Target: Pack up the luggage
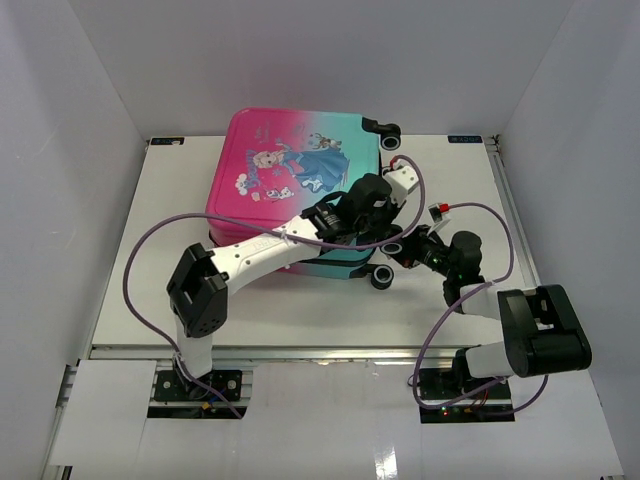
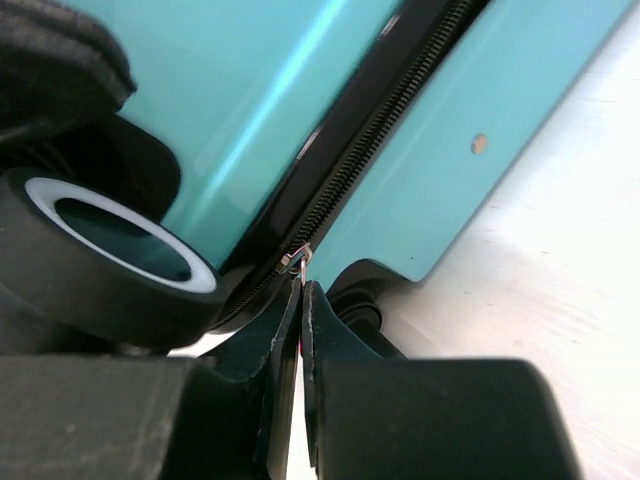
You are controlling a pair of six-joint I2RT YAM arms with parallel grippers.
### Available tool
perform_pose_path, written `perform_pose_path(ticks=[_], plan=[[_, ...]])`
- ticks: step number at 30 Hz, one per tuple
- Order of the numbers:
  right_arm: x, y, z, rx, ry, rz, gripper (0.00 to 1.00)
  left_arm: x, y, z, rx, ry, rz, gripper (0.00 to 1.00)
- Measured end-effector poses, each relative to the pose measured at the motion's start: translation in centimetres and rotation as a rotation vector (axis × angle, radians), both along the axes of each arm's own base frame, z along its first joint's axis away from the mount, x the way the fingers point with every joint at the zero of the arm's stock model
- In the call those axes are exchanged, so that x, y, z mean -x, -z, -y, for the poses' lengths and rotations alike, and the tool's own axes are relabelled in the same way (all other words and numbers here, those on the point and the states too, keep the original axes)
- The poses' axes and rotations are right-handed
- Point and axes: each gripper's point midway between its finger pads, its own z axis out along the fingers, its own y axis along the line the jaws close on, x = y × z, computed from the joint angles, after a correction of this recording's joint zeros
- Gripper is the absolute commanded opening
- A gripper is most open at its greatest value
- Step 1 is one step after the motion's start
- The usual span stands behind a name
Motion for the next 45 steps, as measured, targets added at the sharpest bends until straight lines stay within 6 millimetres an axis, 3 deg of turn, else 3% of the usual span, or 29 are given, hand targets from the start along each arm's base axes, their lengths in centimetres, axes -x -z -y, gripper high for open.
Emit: perform_pose_path(ticks=[5,8,11,15,18,28,30,33,34,37,42,45], plan=[[1.6,0.0,-2.3,0.029,-0.074,0.025,0.08,1.8,-0.1,-3.5,-0.002,-0.042,-0.001,0.0],[1.7,0.1,-2.5,0.047,-0.082,0.031,0.08,2.6,-0.6,-4.9,0.031,-0.076,-0.004,0.0],[0.4,-0.3,-2.5,0.071,-0.071,0.036,0.08,3.1,-1.1,-5.6,0.1,-0.093,0.002,0.0],[-3.7,-0.8,-2.2,0.11,-0.01,0.034,0.08,3.7,-1.4,-7.0,0.158,-0.121,-0.011,0.0],[-5.6,-0.9,-2.1,0.124,0.011,0.026,0.08,3.6,-1.5,-7.4,0.185,-0.136,-0.016,0.0],[-6.0,-0.7,-2.4,0.127,0.001,0.008,0.08,3.4,-2.6,-8.3,0.21,-0.177,-0.025,0.0],[-6.0,-0.8,-2.6,0.131,0.004,0.012,0.08,3.4,-3.1,-8.7,0.209,-0.215,-0.058,0.12],[-6.0,-0.9,-2.7,0.143,0.014,0.02,0.08,3.3,-3.6,-8.9,0.197,-0.256,-0.122,0.4],[-6.0,-0.9,-2.7,0.147,0.019,0.025,0.08,3.2,-3.8,-8.9,0.188,-0.266,-0.142,0.45],[-5.9,-1.1,-2.6,0.155,0.035,0.033,0.08,3.7,-4.5,-8.7,0.181,-0.283,-0.195,0.38],[-5.6,-1.2,-2.4,0.167,0.06,0.046,0.08,4.5,-5.3,-10.0,0.102,-0.418,-0.138,0.37],[-5.6,-1.1,-2.5,0.176,0.067,0.052,0.08,4.0,-5.7,-8.2,0.053,-0.455,-0.083,0.37]])
